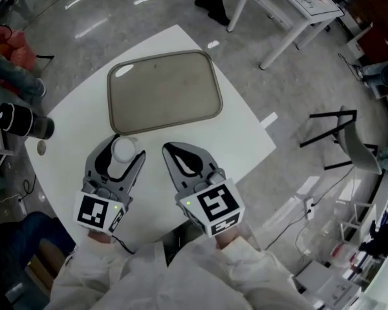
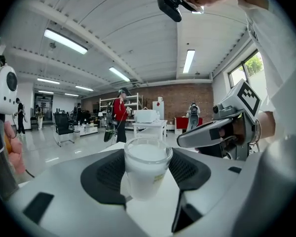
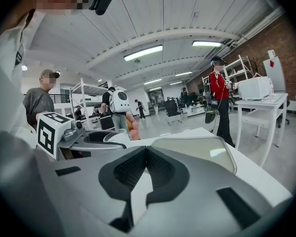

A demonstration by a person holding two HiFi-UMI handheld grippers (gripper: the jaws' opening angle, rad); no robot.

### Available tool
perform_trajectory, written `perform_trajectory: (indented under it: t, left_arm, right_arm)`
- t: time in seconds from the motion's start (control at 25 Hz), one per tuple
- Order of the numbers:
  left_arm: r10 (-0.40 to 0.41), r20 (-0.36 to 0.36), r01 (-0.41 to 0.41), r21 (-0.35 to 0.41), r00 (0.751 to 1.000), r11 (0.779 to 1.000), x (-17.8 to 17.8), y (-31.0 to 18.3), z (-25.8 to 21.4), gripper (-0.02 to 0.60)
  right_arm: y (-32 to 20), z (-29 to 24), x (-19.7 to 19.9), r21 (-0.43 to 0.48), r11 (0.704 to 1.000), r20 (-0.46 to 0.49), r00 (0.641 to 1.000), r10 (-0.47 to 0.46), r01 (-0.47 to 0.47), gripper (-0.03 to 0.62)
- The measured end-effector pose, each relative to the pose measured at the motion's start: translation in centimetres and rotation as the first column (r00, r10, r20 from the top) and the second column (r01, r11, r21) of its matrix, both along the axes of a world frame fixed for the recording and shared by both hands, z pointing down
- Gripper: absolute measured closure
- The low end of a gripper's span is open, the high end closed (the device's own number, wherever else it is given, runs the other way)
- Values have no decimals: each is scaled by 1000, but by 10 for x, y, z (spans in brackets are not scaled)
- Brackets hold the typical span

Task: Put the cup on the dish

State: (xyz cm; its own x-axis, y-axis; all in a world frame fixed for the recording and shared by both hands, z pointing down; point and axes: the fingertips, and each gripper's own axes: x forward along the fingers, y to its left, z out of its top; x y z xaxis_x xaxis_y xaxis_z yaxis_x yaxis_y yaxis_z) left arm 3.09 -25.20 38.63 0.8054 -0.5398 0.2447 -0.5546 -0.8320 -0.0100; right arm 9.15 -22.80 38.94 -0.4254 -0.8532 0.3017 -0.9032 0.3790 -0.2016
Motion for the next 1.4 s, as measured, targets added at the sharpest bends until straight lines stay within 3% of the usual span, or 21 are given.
perform_trajectory:
  t: [0.48,1.4]
  left_arm:
    - [73,-9,-73,6,997,997,34,-57,3,311]
    - [75,-1,-75,-42,997,996,90,-148,63,311]
  right_arm:
    - [-49,15,16,-15,1000,-39,999,5,-6,583]
    - [-123,71,58,-78,989,10,992,127,-126,583]
